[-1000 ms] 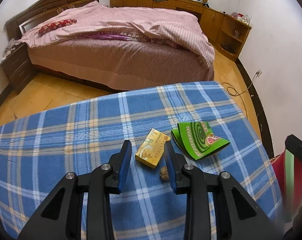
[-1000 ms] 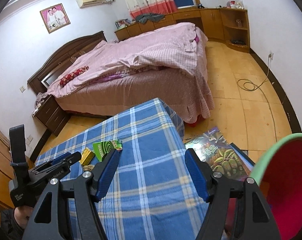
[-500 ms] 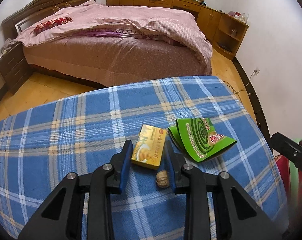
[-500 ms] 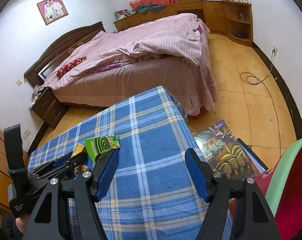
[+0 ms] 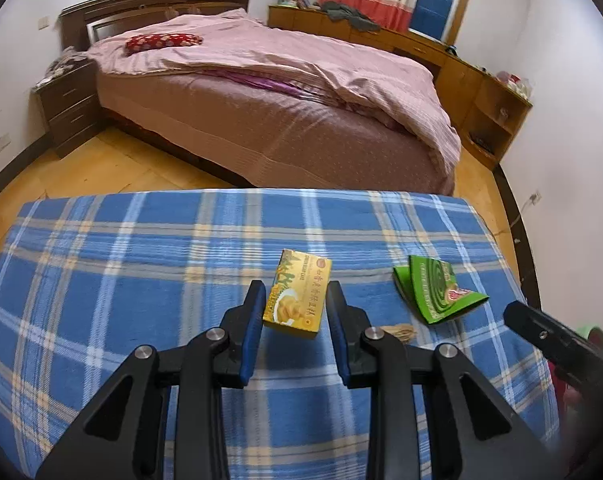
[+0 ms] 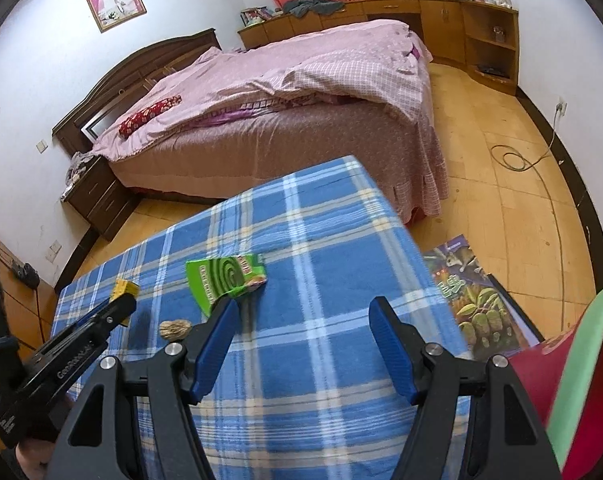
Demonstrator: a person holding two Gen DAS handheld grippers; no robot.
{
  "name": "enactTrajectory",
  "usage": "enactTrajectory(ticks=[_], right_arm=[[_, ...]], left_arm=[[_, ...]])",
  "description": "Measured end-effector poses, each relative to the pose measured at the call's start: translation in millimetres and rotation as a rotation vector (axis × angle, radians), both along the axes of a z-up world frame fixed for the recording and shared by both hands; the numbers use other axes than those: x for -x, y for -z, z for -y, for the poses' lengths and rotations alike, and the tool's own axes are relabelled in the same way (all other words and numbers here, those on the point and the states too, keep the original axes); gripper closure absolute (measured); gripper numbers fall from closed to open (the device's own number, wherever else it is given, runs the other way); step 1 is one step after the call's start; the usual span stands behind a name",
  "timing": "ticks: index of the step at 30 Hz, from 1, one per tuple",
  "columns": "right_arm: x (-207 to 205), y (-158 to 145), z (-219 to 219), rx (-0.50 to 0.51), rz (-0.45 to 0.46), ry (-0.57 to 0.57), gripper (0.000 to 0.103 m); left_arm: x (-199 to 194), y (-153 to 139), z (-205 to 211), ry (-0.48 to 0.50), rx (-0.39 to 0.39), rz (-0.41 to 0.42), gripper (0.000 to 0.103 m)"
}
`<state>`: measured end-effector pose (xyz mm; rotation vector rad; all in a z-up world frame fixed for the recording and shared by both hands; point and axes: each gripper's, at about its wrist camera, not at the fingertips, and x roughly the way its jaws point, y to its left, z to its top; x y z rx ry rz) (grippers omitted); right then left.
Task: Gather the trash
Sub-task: 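Grasp the yellow box with the left tool while the right tool grasps the green packet, then carry the yellow box and green packet over the red bin with both tools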
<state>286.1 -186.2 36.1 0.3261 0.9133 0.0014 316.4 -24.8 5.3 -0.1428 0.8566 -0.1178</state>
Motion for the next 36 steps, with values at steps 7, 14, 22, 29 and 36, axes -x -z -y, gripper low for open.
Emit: enactTrajectory(ticks=[7,14,22,29,36], right_arm=[[-13.5,12.4,-27.7,-0.036,-0.037,-0.029,0.054],[-24.7,25.2,-44.2,-0.037,-0.054,-0.038,0.07],[-27.9,29.2,-42.2,-0.025,-0.04,-0.026,0.091],[-21.2,22.4,-38.7,-0.025,0.0,-0.021,0.1],[1.2,3.1,-29.2,-0.041,0.04,-0.014,0.1]], left_arm=[[1.0,4.7,-9.2,-0.021,0.019,-0.003,0.072],[2.3,4.5,-12.5,-0.018,0.047,-0.007,0.072],[5.2,1.7,-12.4,-0.013,0.054,-0.002,0.072],[9.3,-6.3,-10.9,-0.004,0.064,0.013,0.072],[19.6,-23.3,-3.1,0.029,0.068,0.038,0.072]])
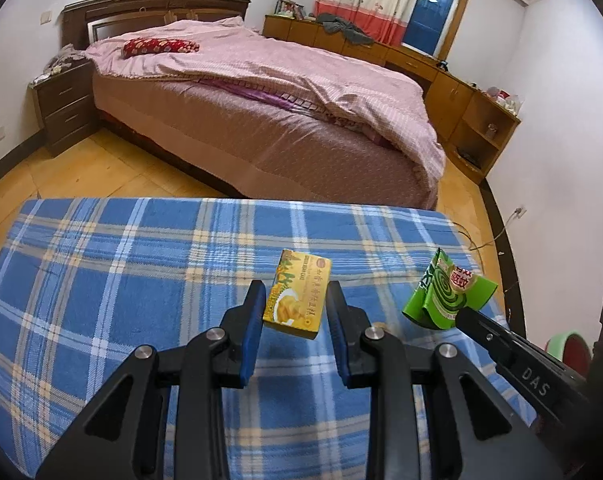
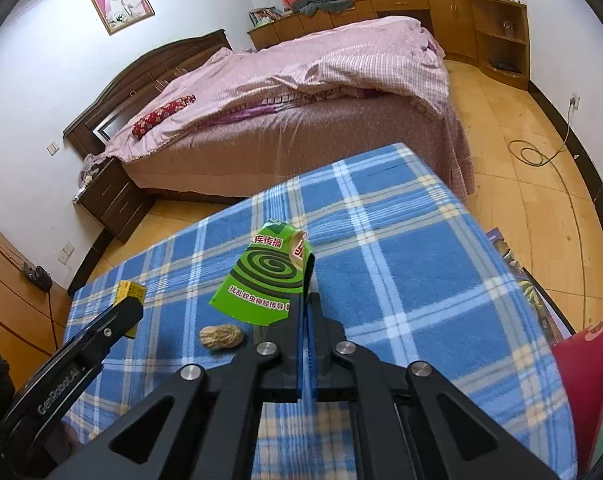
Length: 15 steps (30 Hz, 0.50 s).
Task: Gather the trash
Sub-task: 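Carry the yellow box and green packet over the red bin with both tools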
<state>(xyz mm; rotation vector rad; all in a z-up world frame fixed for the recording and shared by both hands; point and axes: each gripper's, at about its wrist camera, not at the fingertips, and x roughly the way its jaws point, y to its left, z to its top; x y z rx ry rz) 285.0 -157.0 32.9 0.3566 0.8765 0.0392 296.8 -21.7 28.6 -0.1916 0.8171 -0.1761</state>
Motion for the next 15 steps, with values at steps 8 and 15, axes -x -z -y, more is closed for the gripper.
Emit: enactTrajectory(ticks=[8,15], right_arm=[[43.1,-26.1,13.1,-0.005,0.037,0.009,0.1],[87.3,-49.4,29.3,0.0,0.083,0.028,0.1]], left_arm=[[33.1,-25.7,15.5,0.067,0.031,0.024,0.072],[68.3,-45.3,35.3,0.137,0.049,0.037,0.072]])
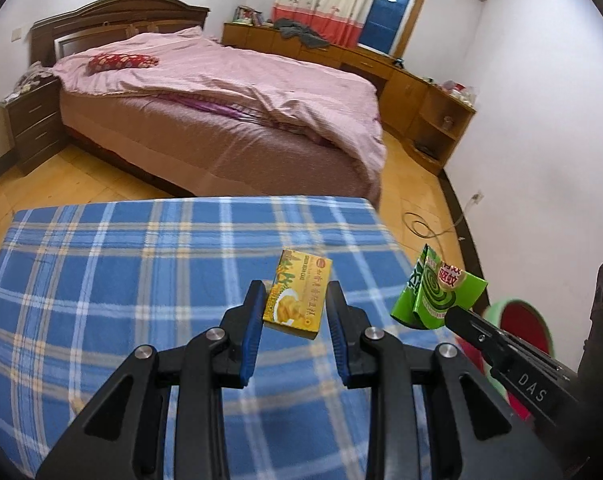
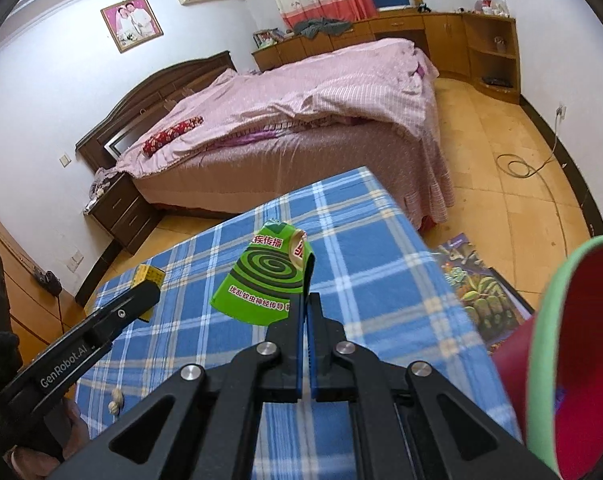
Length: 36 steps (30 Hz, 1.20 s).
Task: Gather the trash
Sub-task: 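Carry the yellow box and green packet over the red bin with both tools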
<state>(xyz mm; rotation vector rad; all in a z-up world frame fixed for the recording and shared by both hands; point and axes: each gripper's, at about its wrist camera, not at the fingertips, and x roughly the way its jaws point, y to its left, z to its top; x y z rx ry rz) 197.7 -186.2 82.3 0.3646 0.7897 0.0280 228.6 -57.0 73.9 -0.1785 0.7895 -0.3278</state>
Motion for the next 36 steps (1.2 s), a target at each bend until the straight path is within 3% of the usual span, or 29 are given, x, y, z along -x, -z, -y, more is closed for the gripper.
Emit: enactTrajectory(ticks=[17,25,36], right_arm=[[116.1,-33.1,62.9,0.002,0.093,0.134,0.1],[152.5,-31.0,104.7,-0.001,0.104,0.224,0.1],[185.0,-9.6,158.0,-0.025,0.074,0.325,0.1]], left_arm=[[78.7,-26.8,75.1,0.185,-0.004,0.048,0.072],[101.8,-31.5,124.5,0.301,-0.016,0.068,0.072],[113.5,-9.7,198.4,0.433,-0.041,0.025,0.072]])
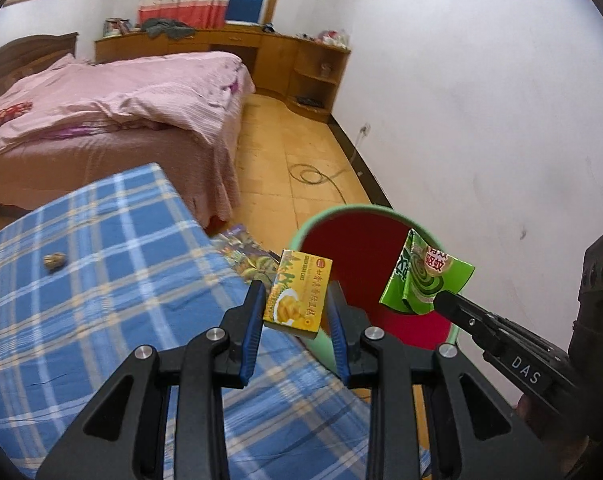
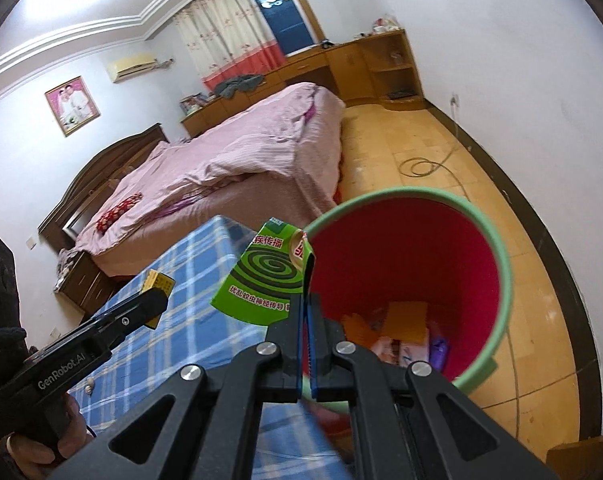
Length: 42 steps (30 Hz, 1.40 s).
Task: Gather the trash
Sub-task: 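Carry the yellow box and green packet over the red bin with both tools, then open both tools to drop the yellow box and green packet into the bin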
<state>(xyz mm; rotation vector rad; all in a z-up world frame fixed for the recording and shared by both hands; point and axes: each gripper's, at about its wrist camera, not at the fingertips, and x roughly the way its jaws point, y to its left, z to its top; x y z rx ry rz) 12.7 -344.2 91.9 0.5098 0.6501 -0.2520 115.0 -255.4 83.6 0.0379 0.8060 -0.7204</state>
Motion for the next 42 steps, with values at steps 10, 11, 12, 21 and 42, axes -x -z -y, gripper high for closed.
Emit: enactTrajectory(ticks=[10,11,12,21,42], right_arm=[[11.3,30.7,40.2,-0.042,-0.052,0.074,0.1],[11.8,33.1,43.3,-0.044,-0.057,0.081,0.1],[11.8,34.6,45.2,-0.045,-0.06,0.085,0.1],[16.6,48.5,62.8,-0.055,-0.083,0.125,0.1],[23.2,40.5,55.8,-0.056,-0.063,0.098,0.072]], left_arm=[[-8.2,31.7,44.5,0.054,-0.056,-0.049,0.072],[-8.8,34.1,48.1,0.059,-0.06,-0.053,0.072],[-9.2,36.4,51.3,0.065,-0.064,-0.055,0.072],[-9.5,48.9,71.6,0.11,-0.079,-0.071,0.072],[8.6,24.4,23.5,0.063,-0.049,-0.06,0.066]])
